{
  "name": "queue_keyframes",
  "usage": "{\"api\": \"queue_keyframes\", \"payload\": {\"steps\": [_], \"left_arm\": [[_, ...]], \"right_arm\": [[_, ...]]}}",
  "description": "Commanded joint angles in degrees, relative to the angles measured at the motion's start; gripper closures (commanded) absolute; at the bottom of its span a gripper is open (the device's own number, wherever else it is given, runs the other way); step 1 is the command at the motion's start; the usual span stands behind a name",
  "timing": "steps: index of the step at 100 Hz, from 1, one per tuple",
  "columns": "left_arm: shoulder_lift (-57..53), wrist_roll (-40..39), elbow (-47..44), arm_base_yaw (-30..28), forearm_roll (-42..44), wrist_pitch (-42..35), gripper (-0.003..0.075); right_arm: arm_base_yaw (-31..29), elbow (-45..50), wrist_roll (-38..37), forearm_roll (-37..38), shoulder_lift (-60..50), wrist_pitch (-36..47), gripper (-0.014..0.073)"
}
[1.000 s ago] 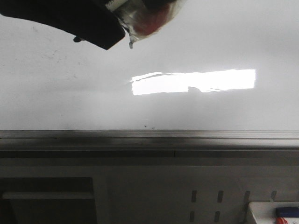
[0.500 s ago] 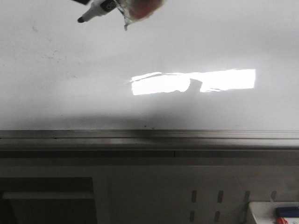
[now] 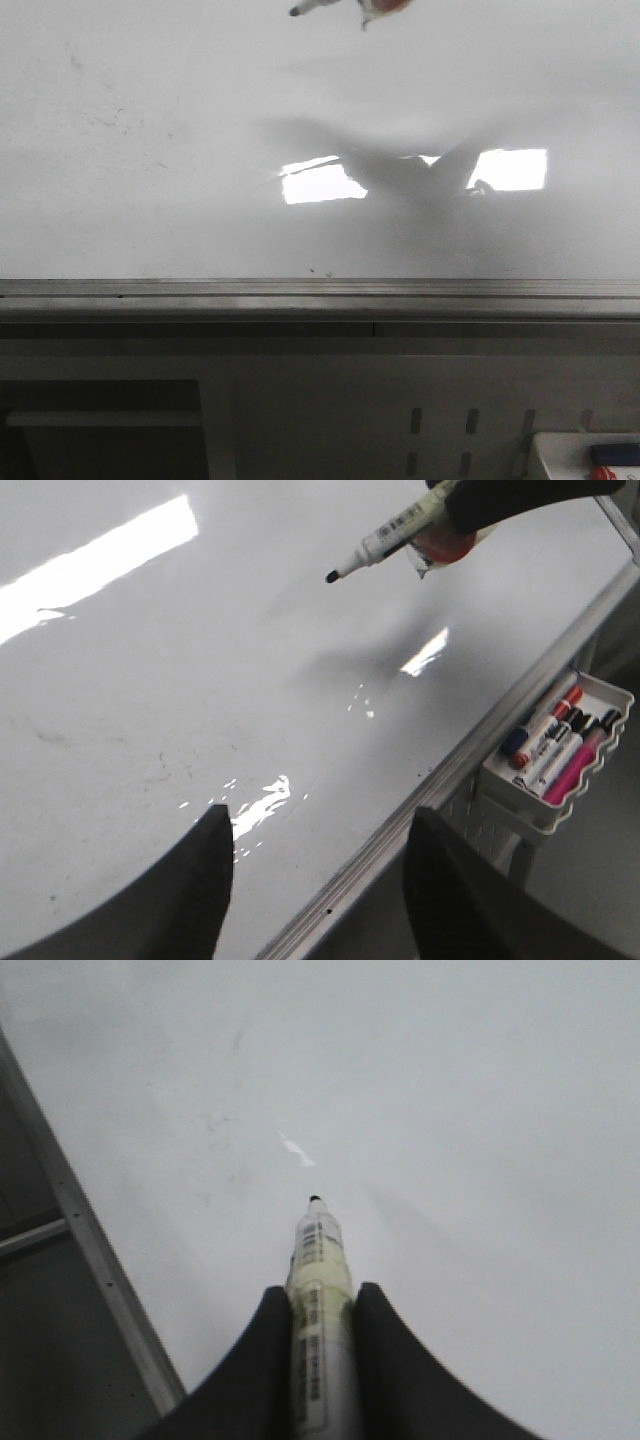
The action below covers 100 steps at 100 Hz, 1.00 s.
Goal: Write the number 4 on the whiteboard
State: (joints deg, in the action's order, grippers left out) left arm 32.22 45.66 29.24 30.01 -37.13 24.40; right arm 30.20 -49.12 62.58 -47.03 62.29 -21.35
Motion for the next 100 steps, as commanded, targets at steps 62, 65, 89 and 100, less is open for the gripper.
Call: {"api": "queue_keyframes", "payload": {"steps": [62,65,89,100], "left_arm": [[-6.9,-0.5,-4.3,-0.9,-10.3,-5.6,0.0553],[-6.9,-0.5,-4.3,-0.9,-10.4,-5.6,0.0553],[-6.9,-0.5,-4.3,-0.9,-11.4,-5.4,0.0553],[-6.9,-0.5,-4.3,-0.9,-11.7,-5.3,0.0554]], "right_arm": [[-6.3,-1.6,0.0,0.0,5.3,8.1,0.0653],[-6.3,-1.6,-0.4,0.0,5.9,8.1,0.0652],[-6.0,-1.6,-1.0,-0.2,7.7,2.9,0.0648],[-4.4,-1.4,-1.5,-0.7,7.7,0.1,0.0647]]}}
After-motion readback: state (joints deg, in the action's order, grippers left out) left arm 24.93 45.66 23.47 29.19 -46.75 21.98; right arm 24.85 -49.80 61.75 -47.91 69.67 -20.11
